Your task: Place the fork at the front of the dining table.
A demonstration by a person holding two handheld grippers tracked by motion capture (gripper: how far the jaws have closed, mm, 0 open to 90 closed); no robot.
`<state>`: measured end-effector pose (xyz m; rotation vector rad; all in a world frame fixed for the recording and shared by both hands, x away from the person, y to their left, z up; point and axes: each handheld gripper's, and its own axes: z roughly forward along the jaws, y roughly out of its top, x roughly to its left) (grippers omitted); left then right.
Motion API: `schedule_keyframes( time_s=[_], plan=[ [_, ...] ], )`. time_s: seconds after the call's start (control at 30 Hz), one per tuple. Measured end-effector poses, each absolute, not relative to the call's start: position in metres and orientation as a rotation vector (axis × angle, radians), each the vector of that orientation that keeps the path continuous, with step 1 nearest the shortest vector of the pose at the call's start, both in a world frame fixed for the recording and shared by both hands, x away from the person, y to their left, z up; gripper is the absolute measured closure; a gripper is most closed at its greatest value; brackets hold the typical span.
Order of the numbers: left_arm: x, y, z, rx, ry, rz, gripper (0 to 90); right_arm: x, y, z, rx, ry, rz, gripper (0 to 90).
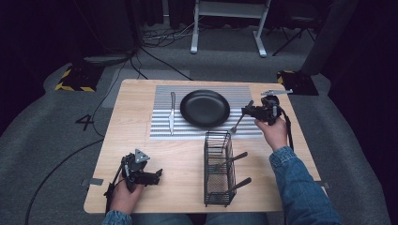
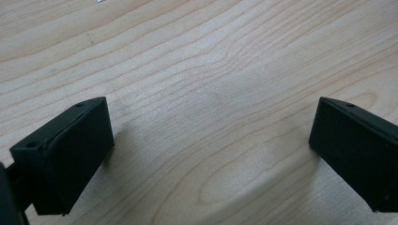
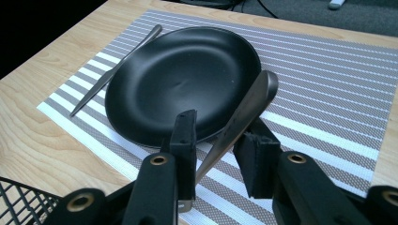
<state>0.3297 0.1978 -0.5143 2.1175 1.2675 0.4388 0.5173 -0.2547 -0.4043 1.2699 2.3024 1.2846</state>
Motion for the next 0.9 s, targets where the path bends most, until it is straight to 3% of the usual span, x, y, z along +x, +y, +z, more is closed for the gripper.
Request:
schedule_keyframes(
  time_s=[0.9],
  plan=[
    [0.330,0.198,-0.514,2.119,1.268,0.440,0.2,0.526,-0.282,-0.454,1.454,2.293,1.202,55.2]
  ],
)
